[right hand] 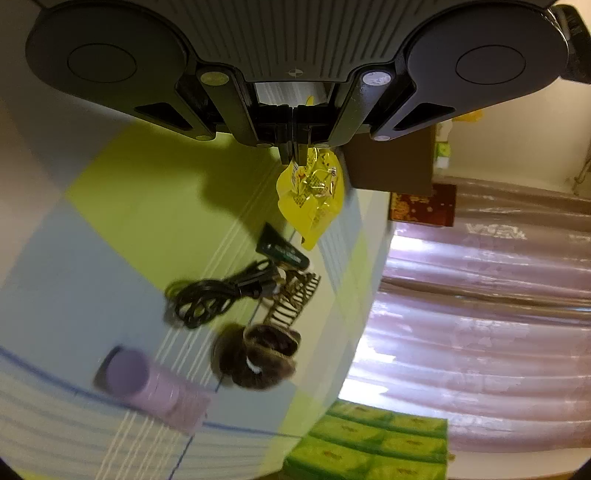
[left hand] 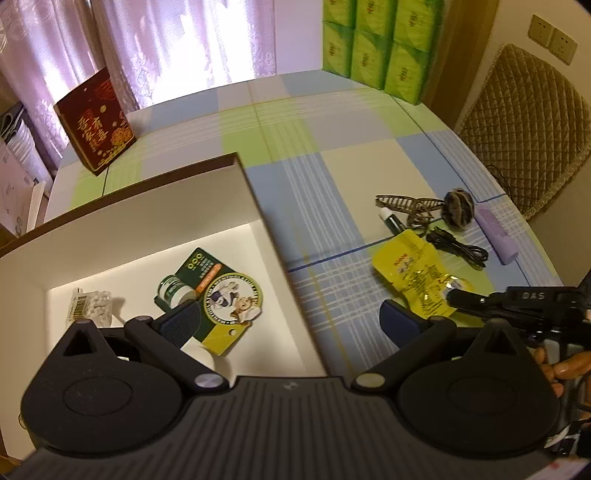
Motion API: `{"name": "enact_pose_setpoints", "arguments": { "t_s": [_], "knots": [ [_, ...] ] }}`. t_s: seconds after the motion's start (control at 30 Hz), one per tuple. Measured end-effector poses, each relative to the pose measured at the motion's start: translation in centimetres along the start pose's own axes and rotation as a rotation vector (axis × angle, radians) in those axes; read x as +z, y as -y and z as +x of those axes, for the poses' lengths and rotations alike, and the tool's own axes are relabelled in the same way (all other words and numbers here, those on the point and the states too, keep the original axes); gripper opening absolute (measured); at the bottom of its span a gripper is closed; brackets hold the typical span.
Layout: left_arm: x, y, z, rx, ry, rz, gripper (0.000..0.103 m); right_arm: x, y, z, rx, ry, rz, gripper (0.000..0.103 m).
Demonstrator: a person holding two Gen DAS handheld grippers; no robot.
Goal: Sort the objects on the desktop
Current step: 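Grasp the yellow snack packet with the right gripper while the left gripper approaches the black cable, then grasp the black USB cable with the left gripper while the right gripper holds the yellow packet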
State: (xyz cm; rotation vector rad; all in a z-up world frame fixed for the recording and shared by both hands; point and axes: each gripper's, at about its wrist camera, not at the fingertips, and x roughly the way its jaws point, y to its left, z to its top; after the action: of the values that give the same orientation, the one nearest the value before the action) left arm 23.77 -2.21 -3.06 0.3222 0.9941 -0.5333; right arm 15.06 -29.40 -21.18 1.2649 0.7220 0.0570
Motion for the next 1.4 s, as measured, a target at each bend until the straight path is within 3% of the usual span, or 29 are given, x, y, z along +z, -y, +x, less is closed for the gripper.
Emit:
{"name": "enact_pose_setpoints", "arguments": {
  "t_s": [0.33,0.73,0.93,1.1,1.27,1.4],
  "knots": [
    [0.3,4.1,-1.2,-0.038,0.037,0.067,0.102,0.0,0.4,-5.2,0.009,0.031,0.0,0.0],
    [1.4,11.1,-0.3,-0.124,0.063,0.112,0.101,1.5,3.2,-12.3,-0.044,0.097,0.039,0.0],
    [2.3,13.6,4.2,-0.169,0.011,-0.009,0.096,3.5,4.3,-15.1,-0.052,0.126,0.04,0.0],
    [2.9,14.7,9.0,-0.156,-0.031,-0.138,0.082,5.7,4.6,-16.6,-0.041,0.141,0.03,0.0],
    [3.3,14.9,12.7,-0.161,-0.067,-0.29,0.074,7.9,4.3,-16.8,-0.013,0.142,0.015,0.0],
    [3.7,15.8,14.6,-0.116,-0.068,-0.299,0.072,9.4,3.9,-16.4,0.009,0.13,-0.002,0.0]
  ]
}}
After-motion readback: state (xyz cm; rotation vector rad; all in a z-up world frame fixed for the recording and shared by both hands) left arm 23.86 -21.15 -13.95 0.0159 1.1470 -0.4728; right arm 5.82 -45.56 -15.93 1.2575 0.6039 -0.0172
